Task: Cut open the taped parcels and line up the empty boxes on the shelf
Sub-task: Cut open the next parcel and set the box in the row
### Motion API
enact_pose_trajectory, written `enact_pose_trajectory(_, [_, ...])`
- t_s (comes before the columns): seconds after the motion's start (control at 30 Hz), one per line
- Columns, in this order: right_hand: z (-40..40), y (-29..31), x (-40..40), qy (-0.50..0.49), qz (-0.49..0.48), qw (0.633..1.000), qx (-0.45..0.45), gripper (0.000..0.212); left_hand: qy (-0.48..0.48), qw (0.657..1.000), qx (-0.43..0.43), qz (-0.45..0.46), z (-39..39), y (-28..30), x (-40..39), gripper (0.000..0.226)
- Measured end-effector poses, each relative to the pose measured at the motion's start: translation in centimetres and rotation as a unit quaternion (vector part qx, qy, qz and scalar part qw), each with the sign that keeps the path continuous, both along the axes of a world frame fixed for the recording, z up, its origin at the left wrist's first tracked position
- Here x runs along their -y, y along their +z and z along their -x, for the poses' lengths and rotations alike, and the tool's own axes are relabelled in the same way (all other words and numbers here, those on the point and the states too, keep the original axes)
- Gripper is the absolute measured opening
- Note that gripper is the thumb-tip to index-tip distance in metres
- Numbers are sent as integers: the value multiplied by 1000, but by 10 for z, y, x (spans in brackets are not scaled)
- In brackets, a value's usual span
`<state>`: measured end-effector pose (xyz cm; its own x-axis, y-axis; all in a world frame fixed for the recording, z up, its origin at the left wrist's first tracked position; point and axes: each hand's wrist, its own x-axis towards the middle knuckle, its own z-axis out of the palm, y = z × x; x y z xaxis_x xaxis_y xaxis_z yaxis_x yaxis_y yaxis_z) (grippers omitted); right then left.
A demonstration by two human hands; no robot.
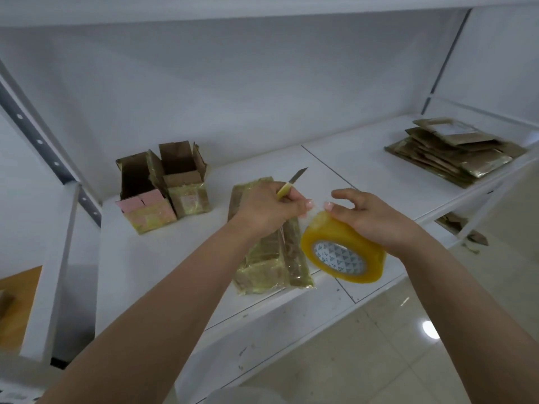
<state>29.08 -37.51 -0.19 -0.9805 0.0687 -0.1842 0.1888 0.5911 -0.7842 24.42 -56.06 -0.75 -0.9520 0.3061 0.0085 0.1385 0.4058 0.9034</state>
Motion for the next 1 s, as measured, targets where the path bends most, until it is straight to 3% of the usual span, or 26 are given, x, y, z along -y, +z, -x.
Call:
enact_pose_trajectory(0.13, [-8, 1, -9, 9, 40, 997, 58, 101, 37, 998, -48, 34, 3, -3, 7, 21])
enact_pose_trajectory(0.17, [-8, 0, -15, 26, 74, 995, 55, 99, 53, 997, -48, 36, 3, -3, 11, 22])
enact_pose_trajectory(0.27, [-13, 5, -23, 84, 199, 976, 28, 42, 91, 996, -9, 2, 2, -4, 25, 27])
enact_pose_trajectory(0.3, [-12, 5, -25, 90, 234, 968, 20, 35, 99, 995, 1, -2, -1, -6, 29, 27])
enact_pose_trajectory(0.43, [-13, 2, -23, 109, 280, 953, 35, 35, 130, 991, 0, 14, -11, -12, 42, 28])
enact_pose_trajectory(0.5, [-12, -1, -24, 113, 240, 962, 60, 31, 171, 985, 8, 6, -15, -14, 57, 28])
enact_pose_trajectory(0.63, [-10, -6, -16, 88, 51, 990, 101, 60, 235, 970, 42, 39, -31, -39, 96, 28])
enact_pose_trajectory(0.83, [4, -6, 9, 133, -210, 966, 71, 56, 296, 946, 19, 135, -59, -72, 120, 31])
enact_pose_trajectory(1.0, [13, -6, 15, 145, -224, 960, 82, 53, 308, 921, 0, 240, -62, -82, 121, 38])
